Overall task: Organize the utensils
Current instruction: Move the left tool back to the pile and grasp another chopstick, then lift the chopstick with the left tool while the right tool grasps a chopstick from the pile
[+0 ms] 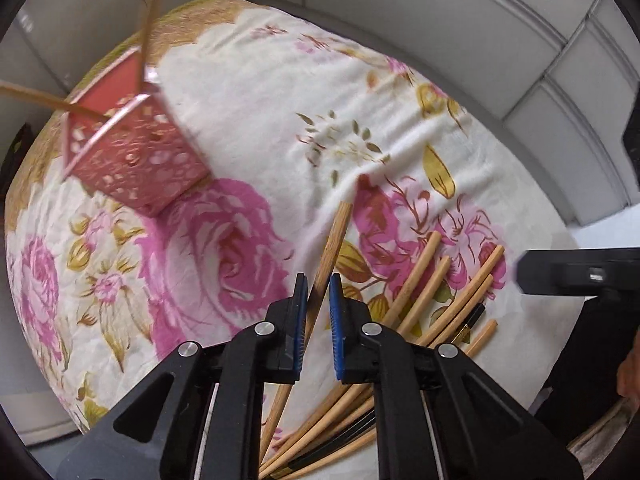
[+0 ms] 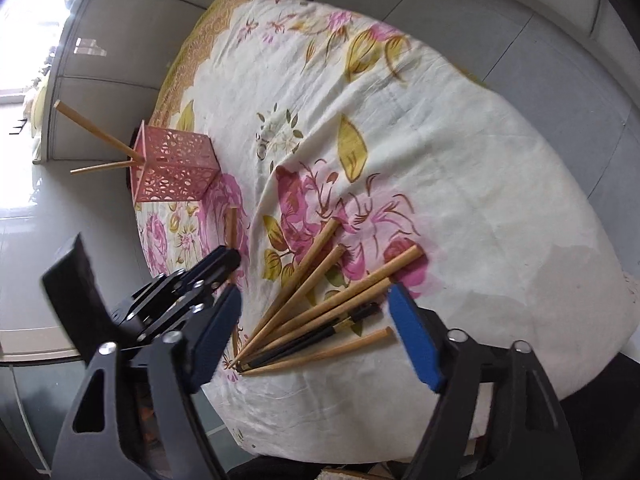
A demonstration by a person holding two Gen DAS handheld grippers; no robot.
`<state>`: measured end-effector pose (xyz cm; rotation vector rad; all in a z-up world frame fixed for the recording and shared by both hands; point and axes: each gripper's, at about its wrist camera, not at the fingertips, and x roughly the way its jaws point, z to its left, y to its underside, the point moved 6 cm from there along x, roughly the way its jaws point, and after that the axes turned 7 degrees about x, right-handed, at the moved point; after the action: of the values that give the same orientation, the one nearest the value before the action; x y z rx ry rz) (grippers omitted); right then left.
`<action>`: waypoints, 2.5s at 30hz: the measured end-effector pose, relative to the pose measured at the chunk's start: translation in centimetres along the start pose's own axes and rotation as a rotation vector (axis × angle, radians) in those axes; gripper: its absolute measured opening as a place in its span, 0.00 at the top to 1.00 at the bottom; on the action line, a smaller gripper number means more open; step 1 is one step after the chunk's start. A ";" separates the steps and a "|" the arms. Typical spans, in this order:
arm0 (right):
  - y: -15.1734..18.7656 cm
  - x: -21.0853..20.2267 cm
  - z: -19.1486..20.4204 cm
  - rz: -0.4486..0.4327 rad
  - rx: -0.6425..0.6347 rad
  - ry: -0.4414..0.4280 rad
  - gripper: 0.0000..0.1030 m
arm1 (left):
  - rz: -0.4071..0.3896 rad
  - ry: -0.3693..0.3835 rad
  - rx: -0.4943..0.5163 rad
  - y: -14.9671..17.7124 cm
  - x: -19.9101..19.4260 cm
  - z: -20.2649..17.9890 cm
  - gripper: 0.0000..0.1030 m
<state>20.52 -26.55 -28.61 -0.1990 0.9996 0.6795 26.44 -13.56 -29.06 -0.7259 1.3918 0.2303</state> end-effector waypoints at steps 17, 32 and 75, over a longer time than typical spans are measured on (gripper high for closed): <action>-2.9 4.9 1.8 0.030 0.053 0.203 0.72 | -0.192 -0.009 -0.081 2.4 -7.6 2.5 0.91; -4.2 7.3 4.6 0.027 0.010 0.277 0.66 | -0.209 -0.013 -0.133 3.8 -8.5 4.6 0.91; -5.5 7.5 4.3 0.077 0.109 0.185 0.55 | 0.029 -0.058 -0.048 0.5 1.6 4.9 0.94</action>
<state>29.55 -25.68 -33.27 -0.1301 1.2241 0.6831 30.42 -10.75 -30.72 -0.7334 1.3461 0.3066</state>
